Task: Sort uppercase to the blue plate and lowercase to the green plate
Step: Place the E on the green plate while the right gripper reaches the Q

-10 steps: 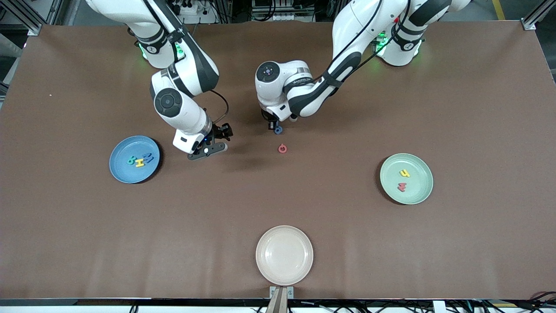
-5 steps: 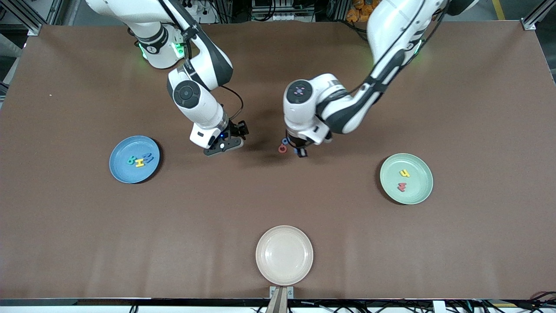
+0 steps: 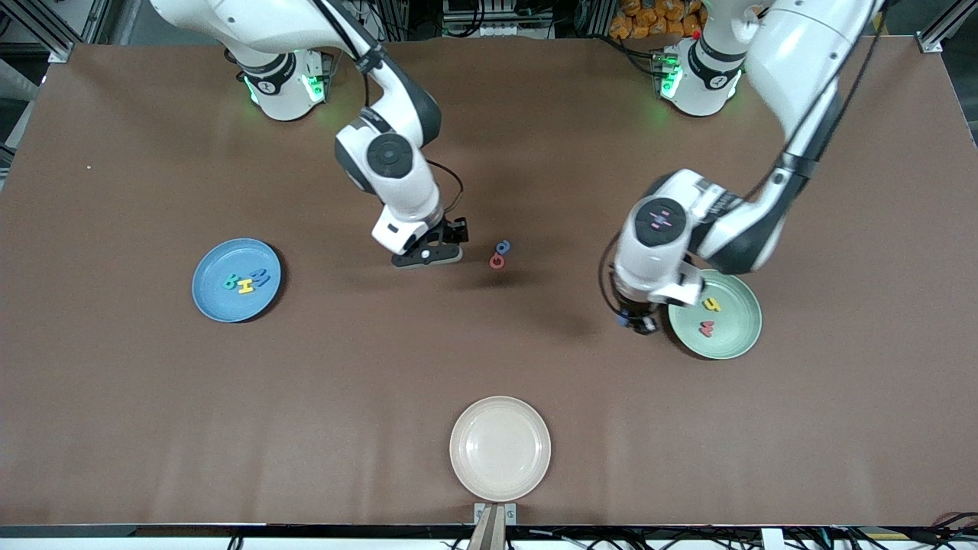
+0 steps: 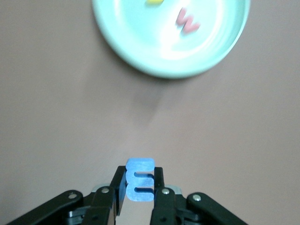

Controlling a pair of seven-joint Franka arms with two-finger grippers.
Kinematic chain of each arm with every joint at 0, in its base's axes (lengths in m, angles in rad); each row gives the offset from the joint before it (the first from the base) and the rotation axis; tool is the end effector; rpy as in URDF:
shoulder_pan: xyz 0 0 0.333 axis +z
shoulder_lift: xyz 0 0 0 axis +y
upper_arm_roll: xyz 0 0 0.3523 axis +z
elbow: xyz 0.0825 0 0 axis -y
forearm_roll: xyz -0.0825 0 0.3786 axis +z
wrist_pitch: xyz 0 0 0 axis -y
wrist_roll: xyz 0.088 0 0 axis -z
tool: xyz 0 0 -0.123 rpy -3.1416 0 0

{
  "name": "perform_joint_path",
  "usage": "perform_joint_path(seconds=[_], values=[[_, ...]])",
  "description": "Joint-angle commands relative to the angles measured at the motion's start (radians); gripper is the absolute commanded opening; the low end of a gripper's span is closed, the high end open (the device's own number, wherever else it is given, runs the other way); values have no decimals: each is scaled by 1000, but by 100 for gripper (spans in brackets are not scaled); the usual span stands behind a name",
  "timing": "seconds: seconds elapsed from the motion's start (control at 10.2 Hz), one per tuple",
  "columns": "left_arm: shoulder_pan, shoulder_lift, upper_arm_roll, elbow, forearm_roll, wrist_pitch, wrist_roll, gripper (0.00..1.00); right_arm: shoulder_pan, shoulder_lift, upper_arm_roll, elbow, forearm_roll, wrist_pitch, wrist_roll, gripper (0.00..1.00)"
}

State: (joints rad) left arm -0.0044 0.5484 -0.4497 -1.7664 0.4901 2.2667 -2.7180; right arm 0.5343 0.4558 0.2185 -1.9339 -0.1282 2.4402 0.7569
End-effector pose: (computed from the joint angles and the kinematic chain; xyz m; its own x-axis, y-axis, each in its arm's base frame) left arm 0.6275 -0.2505 0.2985 -0.4289 0.9018 0.0535 0.8972 0.4183 0.1417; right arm 0.4761 0.4317 0.2807 0.9970 0.0655 0.0423 0.0676 -0.9965 -0.0494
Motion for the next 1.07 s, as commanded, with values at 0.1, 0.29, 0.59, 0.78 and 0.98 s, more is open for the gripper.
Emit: perform_joint_path(seconds=[0.1,0.29,0.59,0.78,0.98], values=[[156,-4,-26,-30,29,-1,48,0,27,128,24,139,-91,-26,322,75],[202,-4,-32,-56,25,-1,101,0,59,184,27,203,-94,-29,424,76],[263,-11,-52,-103,24,-1,139,0,85,271,27,294,-99,-27,493,74],[271,-13,-58,-110,24,-16,139,100,92,308,27,328,-114,-27,539,72],[268,-12,-58,-108,24,-52,136,100,110,343,27,360,-192,-29,631,72]])
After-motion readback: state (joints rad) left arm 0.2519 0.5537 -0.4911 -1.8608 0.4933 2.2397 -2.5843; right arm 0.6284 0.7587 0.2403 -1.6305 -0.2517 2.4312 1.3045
